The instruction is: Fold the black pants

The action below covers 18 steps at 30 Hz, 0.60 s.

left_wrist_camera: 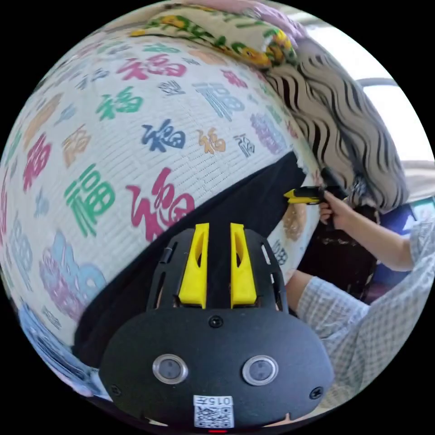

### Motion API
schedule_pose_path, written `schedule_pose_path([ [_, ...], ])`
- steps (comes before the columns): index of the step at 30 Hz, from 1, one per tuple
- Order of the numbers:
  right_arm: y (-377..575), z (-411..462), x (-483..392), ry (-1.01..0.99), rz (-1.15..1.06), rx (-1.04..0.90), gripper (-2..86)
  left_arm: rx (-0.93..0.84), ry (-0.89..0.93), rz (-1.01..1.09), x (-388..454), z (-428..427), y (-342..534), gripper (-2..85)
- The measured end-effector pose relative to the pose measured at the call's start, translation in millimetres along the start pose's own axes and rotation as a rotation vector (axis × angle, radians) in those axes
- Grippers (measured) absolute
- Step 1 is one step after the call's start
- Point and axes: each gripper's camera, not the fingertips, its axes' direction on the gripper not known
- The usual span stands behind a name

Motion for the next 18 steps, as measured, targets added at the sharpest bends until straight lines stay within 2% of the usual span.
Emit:
schedule_pose_path([
  [2, 5, -2, 16, -0.071, 0.010, 0.022, 2.3, -0.134, -0.117, 0.093, 20, 35, -47, 3.5],
  [4, 10, -7, 24, -0.095, 0.007, 0.026, 1.4, -0.173, -0.143, 0.150, 33, 47, -69, 0.7],
  [11, 27, -15, 41, 0.012, -0.049, 0.028, 1.1, -0.071, -0.197, 0.111, 78, 51, -128, -0.5],
  [15, 30, -12, 62, -0.020, -0.009, 0.009, 3.6, -0.145, -0.204, 0.077, 102, 81, -161, 0.4],
  [18, 36, -44, 63, 0.053, -0.038, 0.113, 7.7, -0.105, -0.237, 0.056, 126, 76, -189, 4.1],
])
